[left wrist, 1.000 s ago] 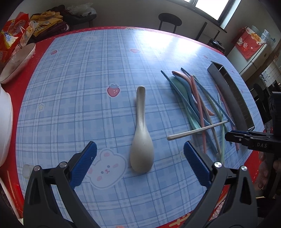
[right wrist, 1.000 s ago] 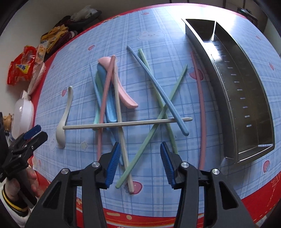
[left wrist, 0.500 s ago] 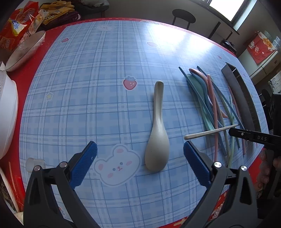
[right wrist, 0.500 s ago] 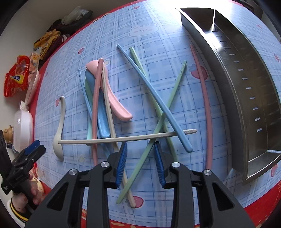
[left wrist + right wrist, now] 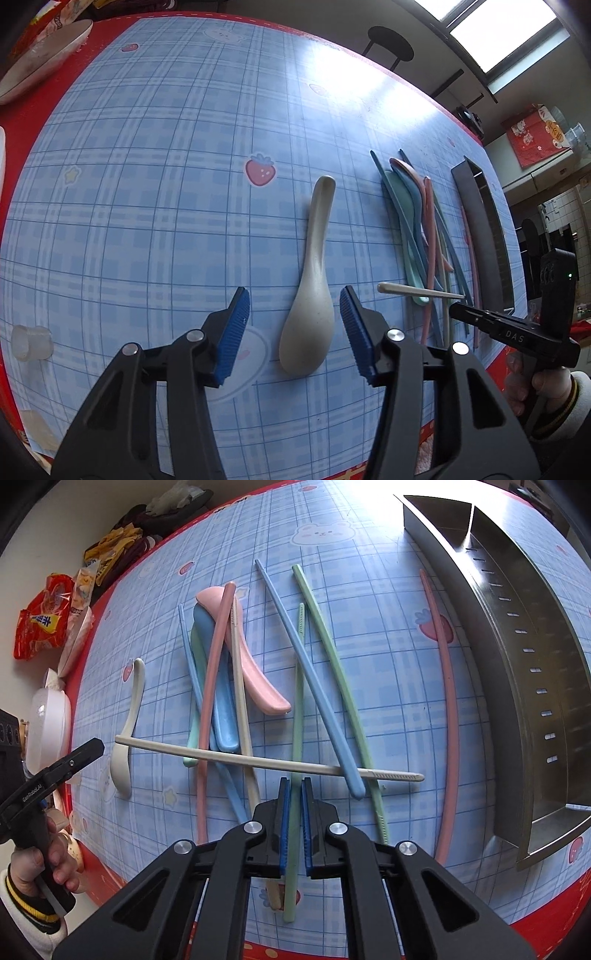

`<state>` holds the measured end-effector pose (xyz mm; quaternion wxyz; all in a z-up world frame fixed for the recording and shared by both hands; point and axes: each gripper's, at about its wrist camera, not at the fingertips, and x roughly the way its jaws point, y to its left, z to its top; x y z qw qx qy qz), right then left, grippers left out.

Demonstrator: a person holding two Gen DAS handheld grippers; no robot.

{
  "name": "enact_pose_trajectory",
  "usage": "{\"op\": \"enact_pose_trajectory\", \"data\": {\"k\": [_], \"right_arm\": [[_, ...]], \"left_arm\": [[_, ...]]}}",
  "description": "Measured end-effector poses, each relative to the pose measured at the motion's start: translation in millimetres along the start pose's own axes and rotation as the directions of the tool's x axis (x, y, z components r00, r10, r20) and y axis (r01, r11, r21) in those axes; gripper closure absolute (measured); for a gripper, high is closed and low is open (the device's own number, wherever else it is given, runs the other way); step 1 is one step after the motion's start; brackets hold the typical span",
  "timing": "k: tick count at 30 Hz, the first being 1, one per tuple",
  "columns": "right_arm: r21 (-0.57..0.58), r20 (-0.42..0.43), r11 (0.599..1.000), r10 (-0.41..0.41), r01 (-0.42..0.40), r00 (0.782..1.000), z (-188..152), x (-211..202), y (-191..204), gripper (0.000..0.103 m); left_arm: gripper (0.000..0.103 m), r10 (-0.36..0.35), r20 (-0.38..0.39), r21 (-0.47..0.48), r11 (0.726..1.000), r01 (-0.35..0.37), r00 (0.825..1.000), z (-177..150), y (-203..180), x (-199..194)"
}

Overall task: Organize utensils
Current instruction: 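Close the left gripper on the white spoon handle and lift it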

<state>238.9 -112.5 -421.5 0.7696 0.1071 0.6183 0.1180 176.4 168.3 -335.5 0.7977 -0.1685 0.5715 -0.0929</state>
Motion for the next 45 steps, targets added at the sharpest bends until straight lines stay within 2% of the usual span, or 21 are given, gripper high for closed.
{"op": "enact_pose_trajectory", "data": {"k": [1,4,12,13,14,20,25,27,30,36,45], "right_arm": [[-0.003,0.001,1.000,-0.002,0.002,1.000,-0.3,-0.4,-0.1,0.096],[-0.001,0.005,1.000,0.004,-0.004,1.000,-1.0,-1.0,-2.6,0.096],[0.004,0.010,1.000,0.013,-0.013,1.000,-1.2,-1.3,-2.4,0.096],[0.004,0.010,1.000,0.014,-0.014,1.000,-1.4,-1.5,-2.9,0.096],[0.004,0.011,1.000,0.015,-0.015,1.000,-2.1,-2.3,-4.1,0.096],[0.010,0.013,1.000,0.023,-0.024,1.000,-2.9,-3.2,-5.7,0.096],[0.008,0.015,1.000,0.021,-0.021,1.000,-2.8,-3.1,-5.2,0.096],[0.011,0.015,1.000,0.026,-0.026,1.000,-3.1,-3.1,-6.0,0.096],[0.013,0.017,0.999,0.029,-0.030,0.999,-3.6,-3.5,-7.1,0.096],[0.011,0.022,0.999,0.031,-0.031,0.999,-4.4,-4.9,-7.9,0.096],[0.003,0.044,0.999,0.033,-0.033,0.999,-8.4,-6.7,-8.2,0.097]], "left_arm": [[0.052,-0.005,-0.006,0.000,1.000,0.005,1.000,1.2,-1.1,3.4],[0.063,-0.032,-0.024,0.009,0.999,0.032,0.999,3.2,-5.2,13.0],[0.063,-0.104,-0.020,-0.054,0.993,0.103,0.994,9.1,-5.5,28.4],[0.066,-0.100,-0.019,-0.050,0.994,0.099,0.995,9.1,-6.5,29.1],[0.077,-0.084,-0.026,-0.035,0.996,0.083,0.996,7.9,-6.4,29.3],[0.083,-0.051,-0.029,0.078,0.996,0.053,0.998,-1.4,-25.4,28.6],[0.092,-0.084,-0.066,0.163,0.982,0.094,0.994,-5.8,-55.2,31.2],[0.093,-0.078,-0.091,0.205,0.974,0.096,0.993,-10.5,-67.0,35.7],[0.090,-0.020,-0.094,0.245,0.969,0.043,0.995,-16.0,-75.2,44.3],[0.082,0.029,-0.082,0.236,0.972,-0.009,0.996,-10.8,-74.3,53.6],[0.084,0.046,-0.059,0.233,0.972,-0.031,0.997,2.5,-76.3,58.5]]}}
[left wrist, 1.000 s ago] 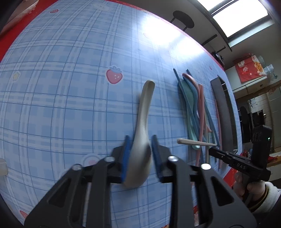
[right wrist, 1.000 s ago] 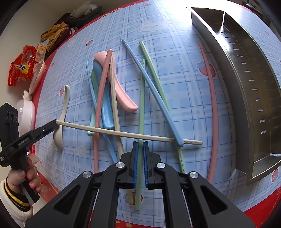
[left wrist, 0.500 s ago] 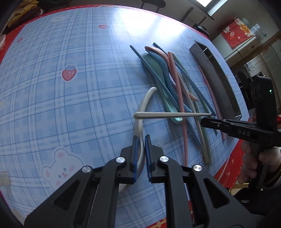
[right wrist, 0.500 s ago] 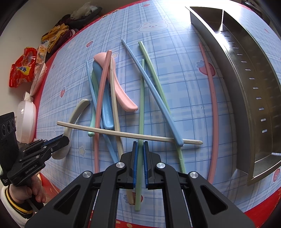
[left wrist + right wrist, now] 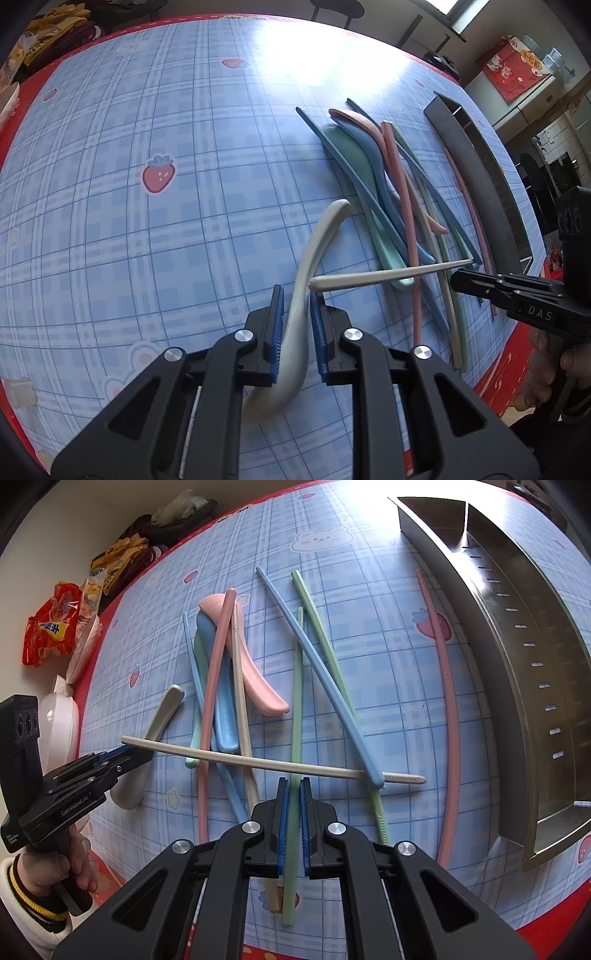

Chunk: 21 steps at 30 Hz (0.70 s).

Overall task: Organize utensils
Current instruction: 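Close the left gripper on the white spoon handle and lift it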

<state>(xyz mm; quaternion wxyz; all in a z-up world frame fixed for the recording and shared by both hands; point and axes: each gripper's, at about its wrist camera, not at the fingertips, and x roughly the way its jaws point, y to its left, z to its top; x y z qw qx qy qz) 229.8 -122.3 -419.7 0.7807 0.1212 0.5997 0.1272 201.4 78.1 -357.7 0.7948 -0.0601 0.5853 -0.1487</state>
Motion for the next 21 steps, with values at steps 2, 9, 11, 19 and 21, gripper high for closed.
{"op": "enact_pose_trajectory", "data": {"k": [2,9,11,19,21], "right_arm": [[-0.020,0.006,1.000,-0.019,0.019,1.000,-0.7,0.1,3.5,0.097],[-0.128,0.025,0.983,-0.129,0.132,0.991,-2.2,3.3,25.5,0.097],[-0.174,0.031,0.968,-0.180,0.182,0.983,-2.8,5.7,35.2,0.096],[-0.212,-0.057,0.964,-0.178,0.162,0.982,0.9,5.8,36.0,0.097],[-0.238,-0.096,0.961,-0.170,0.143,0.981,-5.8,2.0,31.3,0.097]], "left_arm": [[0.084,-0.001,0.003,-0.007,1.000,0.001,1.000,2.0,-1.0,1.8],[0.084,0.016,0.016,-0.006,1.000,-0.016,1.000,0.6,-3.4,2.1],[0.085,0.026,0.027,-0.007,1.000,-0.026,0.999,-1.1,-4.8,2.2],[0.092,0.019,0.038,-0.085,0.996,-0.016,0.999,-18.3,11.5,-8.2],[0.092,0.012,0.048,-0.119,0.993,-0.006,0.999,-25.4,21.4,-15.4]]}}
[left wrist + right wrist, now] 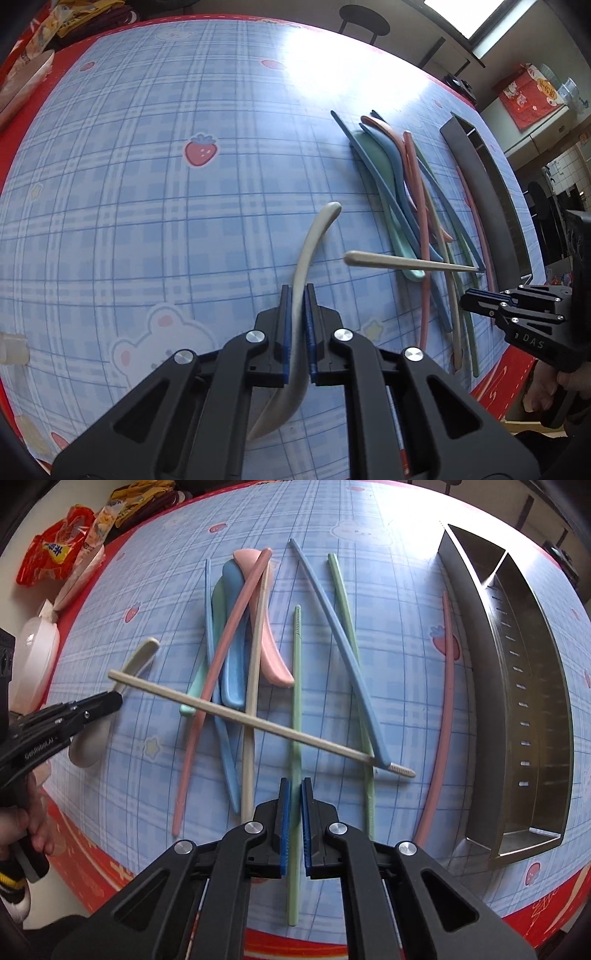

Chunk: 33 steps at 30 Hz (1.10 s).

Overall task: Organize utensils
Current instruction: 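Close the left gripper on the white spoon handle and lift it, then carry the white spoon with the left gripper toward the steel caddy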

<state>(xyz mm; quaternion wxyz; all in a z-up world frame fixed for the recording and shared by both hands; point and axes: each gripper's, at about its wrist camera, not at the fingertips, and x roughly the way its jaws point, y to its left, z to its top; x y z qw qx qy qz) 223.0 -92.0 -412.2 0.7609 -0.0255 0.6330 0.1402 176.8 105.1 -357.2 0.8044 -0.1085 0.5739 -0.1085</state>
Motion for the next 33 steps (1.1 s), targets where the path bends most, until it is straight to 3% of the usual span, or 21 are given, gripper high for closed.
{"op": "enact_pose_trajectory", "data": {"k": [4,15,21,33], "right_arm": [[-0.075,-0.071,0.997,0.002,-0.008,0.997,-16.9,-4.2,-2.5,0.097],[-0.272,-0.164,0.962,-0.017,-0.029,0.986,-78.7,-13.7,9.3,0.097],[-0.245,-0.096,0.968,0.030,-0.052,0.995,-108.7,-37.8,9.7,0.097],[-0.161,0.036,0.982,0.104,-0.097,0.994,-106.1,-96.6,-12.2,0.097]], "left_arm": [[0.092,-0.007,0.017,-0.049,0.999,0.008,1.000,-13.0,18.0,-14.4],[0.092,-0.021,0.035,-0.072,0.997,0.024,0.999,-50.0,30.9,-37.7],[0.092,-0.033,0.066,-0.066,0.997,0.037,0.997,-60.2,29.2,-55.6],[0.092,-0.073,0.104,-0.047,0.996,0.078,0.992,-64.5,14.7,-76.1]]}}
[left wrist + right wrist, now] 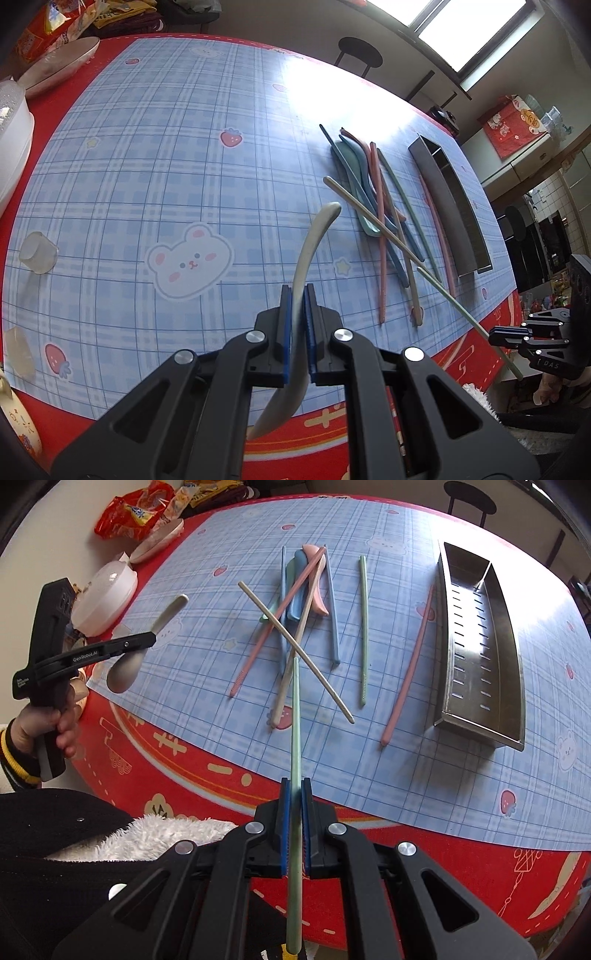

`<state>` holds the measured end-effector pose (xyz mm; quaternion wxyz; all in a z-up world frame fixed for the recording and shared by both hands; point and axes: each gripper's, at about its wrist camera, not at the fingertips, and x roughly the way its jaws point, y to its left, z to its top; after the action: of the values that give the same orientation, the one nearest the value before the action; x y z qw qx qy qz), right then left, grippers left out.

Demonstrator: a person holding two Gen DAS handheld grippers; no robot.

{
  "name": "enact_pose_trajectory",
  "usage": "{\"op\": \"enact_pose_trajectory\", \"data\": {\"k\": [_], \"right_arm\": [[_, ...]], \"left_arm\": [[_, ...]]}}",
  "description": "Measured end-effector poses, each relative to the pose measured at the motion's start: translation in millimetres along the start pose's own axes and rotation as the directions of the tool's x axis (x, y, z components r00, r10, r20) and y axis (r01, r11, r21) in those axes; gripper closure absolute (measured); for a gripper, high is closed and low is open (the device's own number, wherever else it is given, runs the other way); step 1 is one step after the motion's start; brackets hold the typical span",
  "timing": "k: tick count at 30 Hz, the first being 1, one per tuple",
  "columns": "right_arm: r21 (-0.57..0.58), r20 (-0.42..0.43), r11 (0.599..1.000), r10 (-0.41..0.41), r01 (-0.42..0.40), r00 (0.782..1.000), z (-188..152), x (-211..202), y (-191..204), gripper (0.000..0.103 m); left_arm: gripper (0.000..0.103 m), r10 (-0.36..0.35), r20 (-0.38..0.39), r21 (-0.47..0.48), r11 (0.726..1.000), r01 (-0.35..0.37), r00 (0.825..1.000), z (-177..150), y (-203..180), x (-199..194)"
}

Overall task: Organize utensils
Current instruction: 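Carry the white spoon with the left gripper toward the steel caddy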

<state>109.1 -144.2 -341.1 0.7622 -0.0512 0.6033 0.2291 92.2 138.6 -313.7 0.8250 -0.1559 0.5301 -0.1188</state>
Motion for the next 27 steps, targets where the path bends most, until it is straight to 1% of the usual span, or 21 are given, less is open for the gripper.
{"op": "enact_pose_trajectory", "data": {"k": [1,4,8,14,19,21,27], "right_arm": [[0.011,0.008,1.000,0.004,-0.004,1.000,2.0,1.3,4.9,0.097],[0.046,0.041,0.999,0.015,-0.017,0.999,-0.9,-13.4,-1.5,0.097],[0.083,0.091,0.996,0.022,-0.030,0.996,5.1,-24.2,-0.8,0.097],[0.136,0.154,0.991,-0.005,-0.017,0.988,14.9,-38.2,-12.6,0.097],[0.184,0.217,0.983,-0.030,-0.011,0.976,26.5,-51.5,-29.1,0.097],[0.198,0.238,0.980,-0.033,-0.015,0.971,30.7,-55.7,-36.9,0.097],[0.223,0.268,0.974,-0.032,-0.030,0.963,43.6,-57.1,-68.7,0.097]], "left_arm": [[0.092,-0.003,-0.003,0.001,1.000,0.003,1.000,-0.3,-1.5,1.0],[0.092,-0.012,-0.003,0.013,1.000,0.012,1.000,1.2,-5.4,0.5],[0.092,-0.030,0.011,0.017,0.999,0.029,0.999,7.4,-10.7,-3.6],[0.092,-0.067,0.027,0.012,0.998,0.066,0.997,21.3,-18.8,-9.7],[0.092,-0.090,0.036,0.006,0.996,0.089,0.995,36.5,-28.3,-10.2],[0.092,-0.087,0.035,0.018,0.996,0.086,0.996,43.3,-36.5,-7.9],[0.092,-0.088,0.046,0.044,0.995,0.086,0.995,64.5,-65.2,-2.1]]}}
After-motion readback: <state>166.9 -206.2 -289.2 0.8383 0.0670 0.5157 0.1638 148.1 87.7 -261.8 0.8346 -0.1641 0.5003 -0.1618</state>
